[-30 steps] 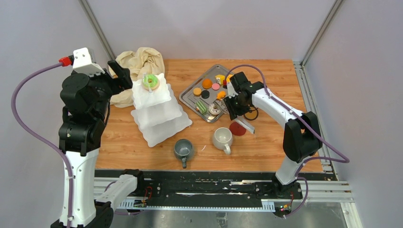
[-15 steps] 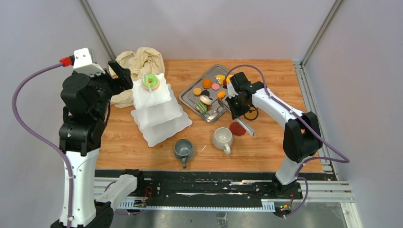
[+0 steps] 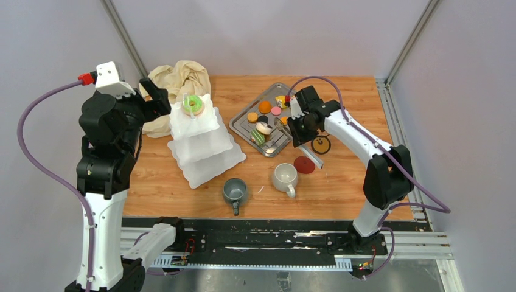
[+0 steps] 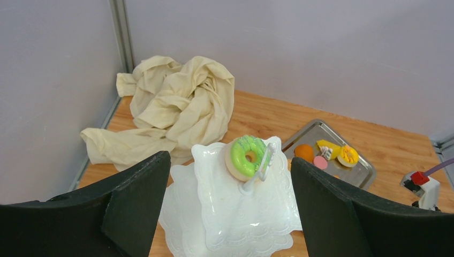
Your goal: Serve the afternoon tea
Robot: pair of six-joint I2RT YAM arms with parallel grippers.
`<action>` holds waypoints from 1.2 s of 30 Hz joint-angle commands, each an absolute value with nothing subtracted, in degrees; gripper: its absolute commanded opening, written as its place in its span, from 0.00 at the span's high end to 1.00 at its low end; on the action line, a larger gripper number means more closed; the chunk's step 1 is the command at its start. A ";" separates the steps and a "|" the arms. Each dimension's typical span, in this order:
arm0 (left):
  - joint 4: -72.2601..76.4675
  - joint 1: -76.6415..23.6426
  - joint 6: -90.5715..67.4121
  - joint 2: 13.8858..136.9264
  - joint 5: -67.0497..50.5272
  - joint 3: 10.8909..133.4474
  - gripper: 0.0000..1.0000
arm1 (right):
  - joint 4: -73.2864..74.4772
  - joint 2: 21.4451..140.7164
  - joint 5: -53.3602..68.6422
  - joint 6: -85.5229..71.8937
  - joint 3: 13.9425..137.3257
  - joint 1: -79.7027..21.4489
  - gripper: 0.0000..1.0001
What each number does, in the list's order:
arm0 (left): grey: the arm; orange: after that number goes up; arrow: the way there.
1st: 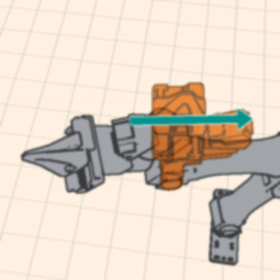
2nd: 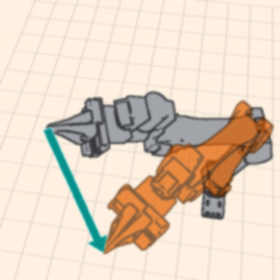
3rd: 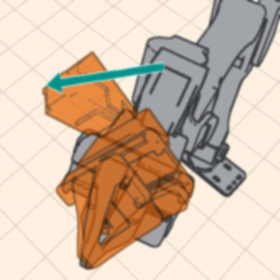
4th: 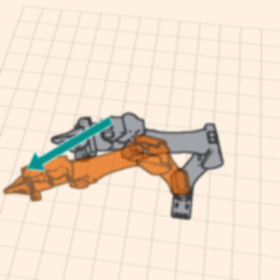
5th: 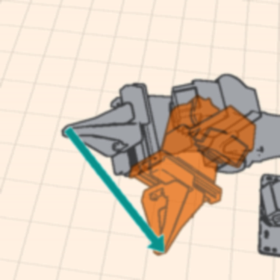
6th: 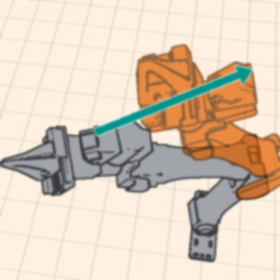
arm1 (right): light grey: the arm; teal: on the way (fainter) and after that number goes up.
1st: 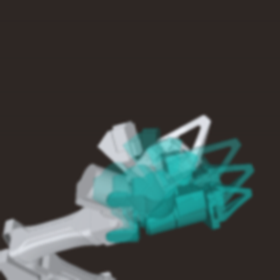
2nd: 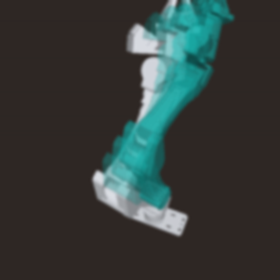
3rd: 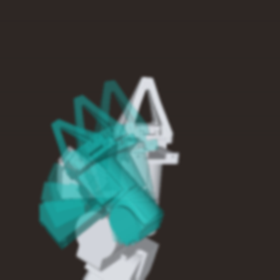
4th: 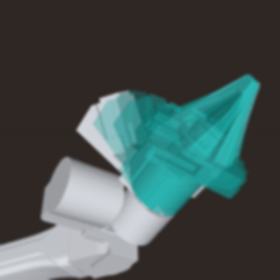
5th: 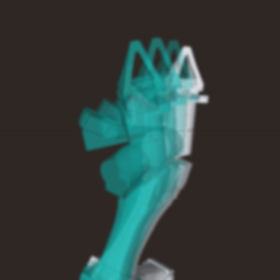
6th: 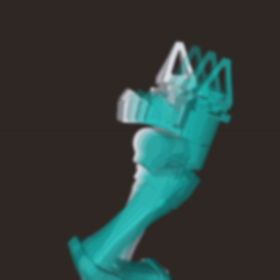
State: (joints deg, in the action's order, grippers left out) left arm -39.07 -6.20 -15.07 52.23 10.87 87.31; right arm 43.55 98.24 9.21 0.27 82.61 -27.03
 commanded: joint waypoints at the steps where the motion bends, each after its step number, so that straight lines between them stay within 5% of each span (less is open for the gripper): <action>1: -37.34 -6.50 -15.13 51.42 10.63 87.25 0.13 | 43.92 97.22 12.39 -0.45 84.27 -26.19 0.72; 21: -36.89 -6.50 -15.64 51.59 10.11 86.54 0.13 | 42.19 97.48 18.58 -2.49 85.12 -26.64 0.58; 36: -36.63 -6.50 -15.64 51.81 9.63 86.44 0.13 | 45.75 103.54 5.11 1.76 92.85 -34.07 0.57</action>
State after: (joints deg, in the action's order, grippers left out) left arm -38.65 -6.20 -15.29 52.01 10.20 86.65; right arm 44.66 102.39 6.90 0.30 91.24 -32.91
